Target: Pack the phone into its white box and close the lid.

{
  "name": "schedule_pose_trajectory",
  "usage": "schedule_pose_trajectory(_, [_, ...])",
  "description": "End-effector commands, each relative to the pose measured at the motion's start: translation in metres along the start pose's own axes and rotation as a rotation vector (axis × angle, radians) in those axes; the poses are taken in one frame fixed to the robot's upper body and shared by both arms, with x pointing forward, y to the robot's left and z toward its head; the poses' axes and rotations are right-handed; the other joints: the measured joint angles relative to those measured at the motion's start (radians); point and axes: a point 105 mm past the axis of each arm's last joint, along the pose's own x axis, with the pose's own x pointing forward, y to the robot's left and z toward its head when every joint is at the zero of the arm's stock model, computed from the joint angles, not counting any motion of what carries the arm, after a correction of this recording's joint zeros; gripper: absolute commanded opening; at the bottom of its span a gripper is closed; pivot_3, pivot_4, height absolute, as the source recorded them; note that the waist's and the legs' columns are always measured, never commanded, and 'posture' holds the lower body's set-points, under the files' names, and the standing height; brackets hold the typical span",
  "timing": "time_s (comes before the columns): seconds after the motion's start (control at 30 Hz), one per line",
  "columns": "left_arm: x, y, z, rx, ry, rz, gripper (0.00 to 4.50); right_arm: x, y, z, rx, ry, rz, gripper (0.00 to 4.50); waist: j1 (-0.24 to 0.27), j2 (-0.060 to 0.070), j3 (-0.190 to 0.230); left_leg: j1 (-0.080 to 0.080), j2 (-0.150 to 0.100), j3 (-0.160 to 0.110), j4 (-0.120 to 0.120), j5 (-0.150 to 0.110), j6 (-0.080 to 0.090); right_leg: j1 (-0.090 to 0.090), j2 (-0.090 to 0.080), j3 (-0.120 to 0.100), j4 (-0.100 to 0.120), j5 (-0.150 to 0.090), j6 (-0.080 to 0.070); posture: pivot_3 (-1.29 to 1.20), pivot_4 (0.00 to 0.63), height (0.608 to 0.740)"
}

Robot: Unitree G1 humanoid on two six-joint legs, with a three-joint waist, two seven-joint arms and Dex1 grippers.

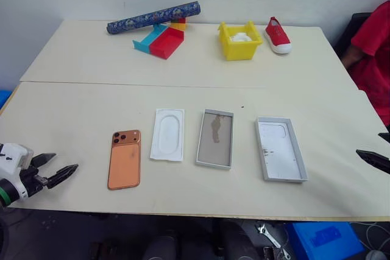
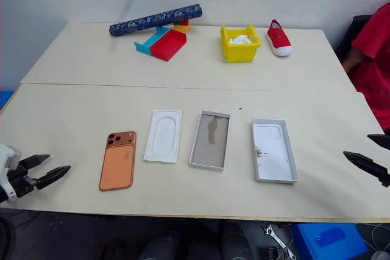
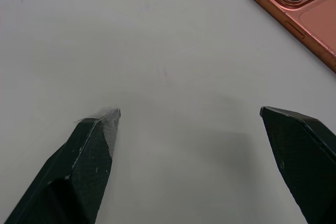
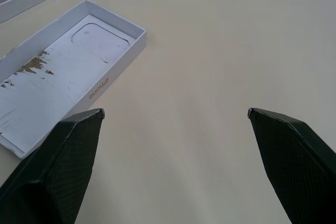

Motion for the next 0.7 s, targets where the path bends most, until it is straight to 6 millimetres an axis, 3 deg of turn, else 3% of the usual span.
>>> schedule_pose_trajectory(0.03, [-0.001, -0.001, 0.013, 0.012, -0.049, -0.009, 4.49, -0.001, 0.0, 0.005, -0.013, -0.022, -0.006, 4.48, 0.0, 0.0, 0.0, 0.0, 0.0, 0.0, 0.0, 0.0, 0.0, 0.0, 0.0, 0.0, 0.0, 0.0, 0.0, 0.0, 0.15, 0.74])
schedule_pose_trajectory(0.7, [0.014, -0.002, 0.022, 0.032, -0.031, -0.017, 4.49, -0.001, -0.001, 0.005, -0.045, -0.045, -0.064, 4.48, 0.001, 0.0, 0.0, 0.0, 0.0, 0.0, 0.0, 0.0, 0.0, 0.0, -0.002, -0.007, 0.001, 0.0, 0.001, 0.0, 0.15, 0.74])
